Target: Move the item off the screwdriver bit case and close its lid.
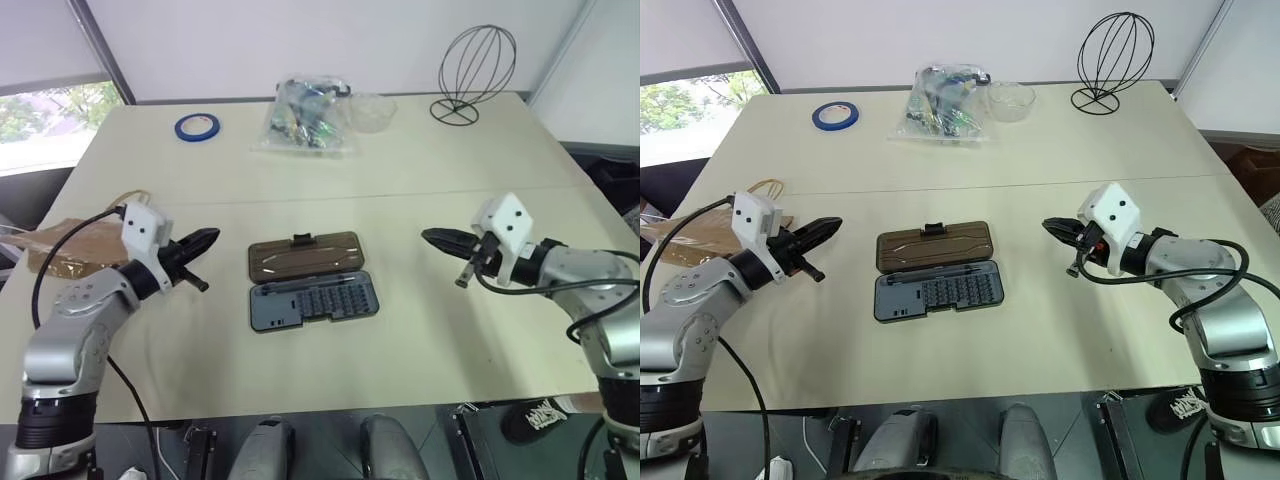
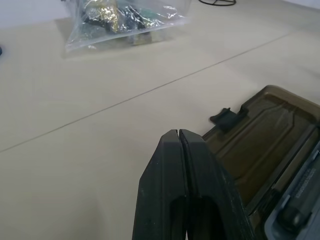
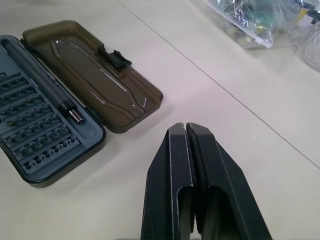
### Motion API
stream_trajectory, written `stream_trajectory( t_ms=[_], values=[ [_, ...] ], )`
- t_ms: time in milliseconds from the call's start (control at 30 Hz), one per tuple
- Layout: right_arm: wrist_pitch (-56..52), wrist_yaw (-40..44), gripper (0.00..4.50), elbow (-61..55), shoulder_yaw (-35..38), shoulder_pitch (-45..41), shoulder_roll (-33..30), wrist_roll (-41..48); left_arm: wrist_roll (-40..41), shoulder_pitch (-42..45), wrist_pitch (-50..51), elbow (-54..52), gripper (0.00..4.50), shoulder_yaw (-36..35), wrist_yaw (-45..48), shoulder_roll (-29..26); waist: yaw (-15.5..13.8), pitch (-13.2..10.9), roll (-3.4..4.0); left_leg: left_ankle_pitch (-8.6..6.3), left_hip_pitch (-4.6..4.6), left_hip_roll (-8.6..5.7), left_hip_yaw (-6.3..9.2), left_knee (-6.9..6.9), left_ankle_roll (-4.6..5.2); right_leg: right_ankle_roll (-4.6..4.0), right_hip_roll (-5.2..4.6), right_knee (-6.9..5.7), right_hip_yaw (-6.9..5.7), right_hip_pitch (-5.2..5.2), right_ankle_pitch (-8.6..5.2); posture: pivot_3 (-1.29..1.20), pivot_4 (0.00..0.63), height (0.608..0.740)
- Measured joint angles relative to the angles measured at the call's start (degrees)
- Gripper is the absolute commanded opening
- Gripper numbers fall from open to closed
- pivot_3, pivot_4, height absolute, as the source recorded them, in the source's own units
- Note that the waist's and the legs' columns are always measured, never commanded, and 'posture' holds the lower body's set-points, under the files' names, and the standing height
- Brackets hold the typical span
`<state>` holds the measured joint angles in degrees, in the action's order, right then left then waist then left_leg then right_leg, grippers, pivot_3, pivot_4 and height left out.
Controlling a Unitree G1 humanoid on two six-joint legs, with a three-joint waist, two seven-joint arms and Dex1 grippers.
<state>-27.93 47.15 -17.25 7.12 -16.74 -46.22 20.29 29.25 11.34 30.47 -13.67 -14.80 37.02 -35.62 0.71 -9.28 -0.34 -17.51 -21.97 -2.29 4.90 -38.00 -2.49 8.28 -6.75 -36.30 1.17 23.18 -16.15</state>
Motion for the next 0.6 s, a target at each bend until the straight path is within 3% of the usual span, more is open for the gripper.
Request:
stream_trajectory(
  t_ms=[233,267,333,567,600],
  values=[
    [-0.03,-1.09,0.05,0.05,-2.28,-1.67,1.52,-1.1,0.01,-1.43,0.44,-0.2,0.0,0.03,-0.08,-0.05,0.15,0.0,0.0,0.0,0.0,0.01,0.0,0.0,0.0,0.0,0.0,-0.01,0.01,0.02,0.0,0.0,0.15,0.74],
    [-0.03,-1.49,0.29,0.17,-2.92,-2.1,2.13,-1.5,0.01,-1.93,0.59,-0.37,0.0,0.06,-0.09,-0.05,0.21,0.0,0.0,0.0,0.0,0.01,0.01,0.0,0.0,0.0,0.0,-0.03,0.03,0.04,0.0,0.0,0.15,0.74],
    [-0.19,-2.58,0.82,1.26,-4.83,-3.9,3.65,-2.3,-0.04,-2.7,0.59,-0.52,0.0,0.22,-0.07,-0.04,0.25,0.0,0.0,0.0,0.01,0.02,0.01,0.0,-0.01,0.0,0.0,-0.04,0.03,0.06,0.0,0.0,0.15,0.74],
    [-0.64,-4.11,4.45,8.25,-11.2,-13.0,9.08,-5.64,-0.63,-3.13,0.58,-0.78,0.0,1.66,-0.52,0.16,0.08,0.0,0.0,0.01,0.0,0.0,0.03,0.0,-0.02,0.0,-0.01,-0.05,0.03,0.07,0.0,0.0,0.15,0.74],
    [-1.46,-4.69,4.49,9.75,-11.56,-14.42,10.32,-5.95,-0.68,-3.06,0.58,-0.79,0.0,1.9,-0.61,0.18,0.12,0.0,0.0,0.01,0.0,0.0,0.03,-0.01,-0.02,0.0,-0.01,-0.05,0.04,0.08,0.0,0.0,0.15,0.74]
  ],
)
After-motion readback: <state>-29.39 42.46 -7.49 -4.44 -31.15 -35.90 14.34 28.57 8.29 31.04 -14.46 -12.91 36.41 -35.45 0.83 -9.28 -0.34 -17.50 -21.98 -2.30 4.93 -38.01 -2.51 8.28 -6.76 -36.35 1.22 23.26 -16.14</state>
